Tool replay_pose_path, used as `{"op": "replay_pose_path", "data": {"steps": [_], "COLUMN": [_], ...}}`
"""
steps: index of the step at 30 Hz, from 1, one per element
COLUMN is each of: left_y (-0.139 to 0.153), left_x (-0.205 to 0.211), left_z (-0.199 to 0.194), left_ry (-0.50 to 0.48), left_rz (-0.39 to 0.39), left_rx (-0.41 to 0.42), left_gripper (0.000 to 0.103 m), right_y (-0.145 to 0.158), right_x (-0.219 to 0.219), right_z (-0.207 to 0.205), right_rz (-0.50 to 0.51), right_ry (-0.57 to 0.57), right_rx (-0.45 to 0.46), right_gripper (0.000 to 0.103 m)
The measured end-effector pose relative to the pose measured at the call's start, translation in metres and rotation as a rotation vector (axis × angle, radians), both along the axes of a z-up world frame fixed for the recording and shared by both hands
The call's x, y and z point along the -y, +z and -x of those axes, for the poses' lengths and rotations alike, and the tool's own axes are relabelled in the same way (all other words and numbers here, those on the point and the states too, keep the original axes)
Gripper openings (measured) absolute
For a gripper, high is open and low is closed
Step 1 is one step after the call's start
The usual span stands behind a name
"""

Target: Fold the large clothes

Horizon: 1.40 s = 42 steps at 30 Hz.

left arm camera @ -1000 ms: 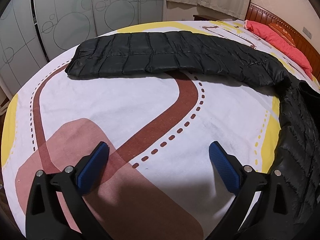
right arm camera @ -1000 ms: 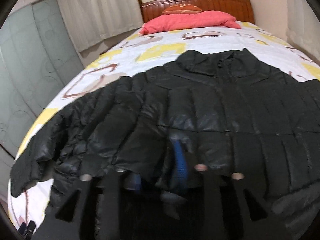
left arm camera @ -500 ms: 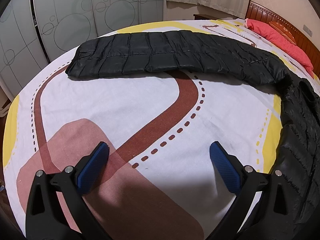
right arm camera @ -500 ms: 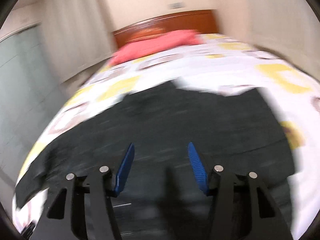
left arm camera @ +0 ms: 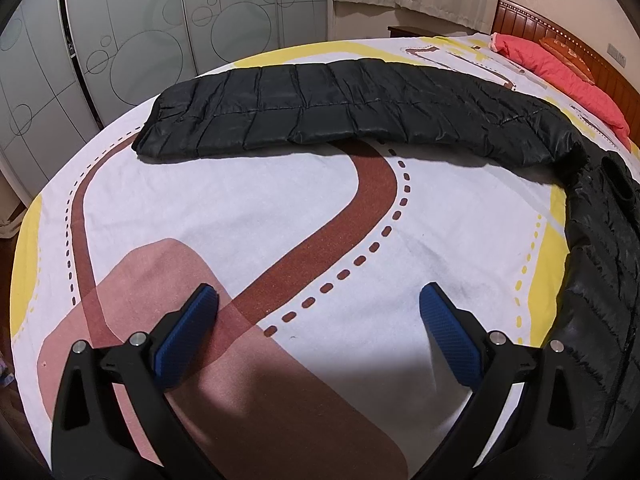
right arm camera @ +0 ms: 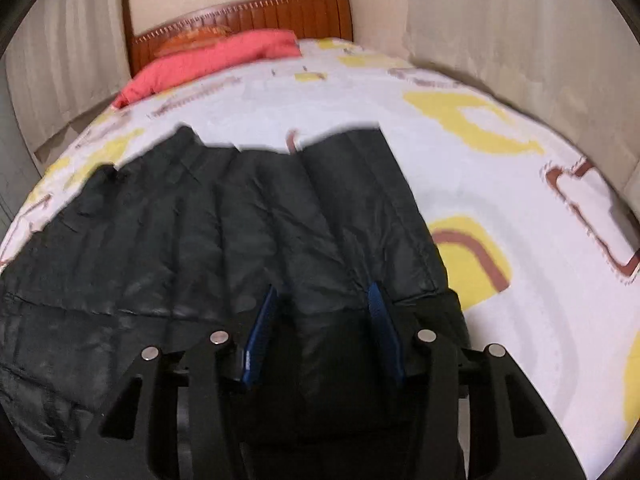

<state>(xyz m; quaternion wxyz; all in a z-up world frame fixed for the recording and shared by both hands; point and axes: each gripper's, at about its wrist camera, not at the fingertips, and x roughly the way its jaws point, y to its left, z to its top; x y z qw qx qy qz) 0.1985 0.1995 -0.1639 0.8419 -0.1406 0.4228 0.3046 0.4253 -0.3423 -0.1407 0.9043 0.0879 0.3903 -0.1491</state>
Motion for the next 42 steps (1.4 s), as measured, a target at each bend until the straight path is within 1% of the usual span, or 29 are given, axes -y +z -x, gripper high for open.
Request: {"op": "replay_pose_path", "data": {"steps": [1,2,3,4,5,6,9,11,13,16,19,21,23,25,26,28,31,32,35,37,39,42], "left_y": [0.0,0.0,0.0,0.0,0.0,-0.001,-0.001,-0.002,-0.002,-0.002,-0.002,-0.002,-0.001,0.002,0.005,0.01,0.01,0.011,0.012,0.01,0.008,0.008], "left_x": [0.001,0.001,0.001,0.001,0.001,0.002,0.003,0.003,0.003,0.003,0.002,0.002,0.002,-0.002,-0.005,-0.017,-0.039,-0.047,-0.073,-0.095,-0.114,-0.132], "left_z": [0.0,0.0,0.0,0.0,0.0,0.0,0.0,0.0,0.0,0.0,0.0,0.0,0.0,0.001,0.003,0.01,0.008,0.007,-0.003,-0.009,-0.014,-0.018], "left_ry": [0.0,0.0,0.0,0.0,0.001,0.0,0.001,0.001,0.001,0.001,0.001,0.001,0.0,-0.001,0.002,0.024,0.064,0.082,0.143,0.196,0.249,0.303], "left_rz": [-0.002,-0.005,-0.007,-0.007,-0.007,-0.006,-0.005,-0.009,-0.009,-0.009,-0.009,-0.008,-0.002,0.023,0.049,0.111,0.199,0.217,0.236,0.242,0.264,0.283], "left_rx": [0.0,-0.003,-0.004,-0.004,-0.003,-0.002,-0.001,-0.004,-0.005,-0.005,-0.005,-0.007,-0.006,0.004,0.029,0.107,0.165,0.193,0.258,0.318,0.377,0.449], "left_gripper": [0.101,0.101,0.101,0.101,0.101,0.101,0.101,0.101,0.101,0.101,0.101,0.101,0.101,0.101,0.101,0.101,0.101,0.101,0.101,0.101,0.101,0.101], "right_y": [0.0,-0.006,-0.017,-0.026,-0.027,-0.022,-0.005,0.002,0.003,-0.007,-0.022,-0.029,-0.03,-0.029,-0.028,-0.028,-0.028,-0.028,-0.029,-0.029,-0.029,-0.029], "right_x": [-0.007,-0.008,-0.009,-0.012,-0.021,-0.026,-0.025,-0.025,-0.025,-0.027,-0.029,-0.03,-0.03,-0.029,-0.029,-0.029,-0.031,-0.031,-0.03,-0.029,-0.029,-0.029], "right_z": [-0.001,-0.002,-0.005,-0.009,-0.011,-0.015,-0.021,-0.035,-0.05,-0.068,-0.063,-0.06,-0.059,-0.06,-0.06,-0.06,-0.058,-0.058,-0.056,-0.056,-0.056,-0.056], "right_rz": [-0.02,-0.045,-0.067,-0.044,0.019,0.046,-0.036,-0.06,-0.056,-0.059,-0.017,0.001,0.004,0.007,0.004,0.005,0.012,0.013,0.01,0.009,0.01,0.012], "right_ry": [0.018,0.035,0.048,0.057,0.067,0.067,0.071,0.059,0.055,0.04,0.048,0.052,0.05,0.051,0.051,0.05,0.049,0.048,0.049,0.05,0.05,0.05], "right_rx": [0.009,-0.007,-0.039,-0.062,-0.068,-0.084,-0.035,-0.014,-0.012,-0.031,-0.047,-0.031,-0.029,-0.029,-0.027,-0.02,-0.016,-0.015,-0.009,-0.005,-0.002,0.0], "right_gripper": [0.049,0.049,0.053,0.054,0.055,0.055,0.055,0.055,0.055,0.055,0.061,0.062,0.062,0.063,0.063,0.063,0.063,0.063,0.064,0.064,0.064,0.065]}}
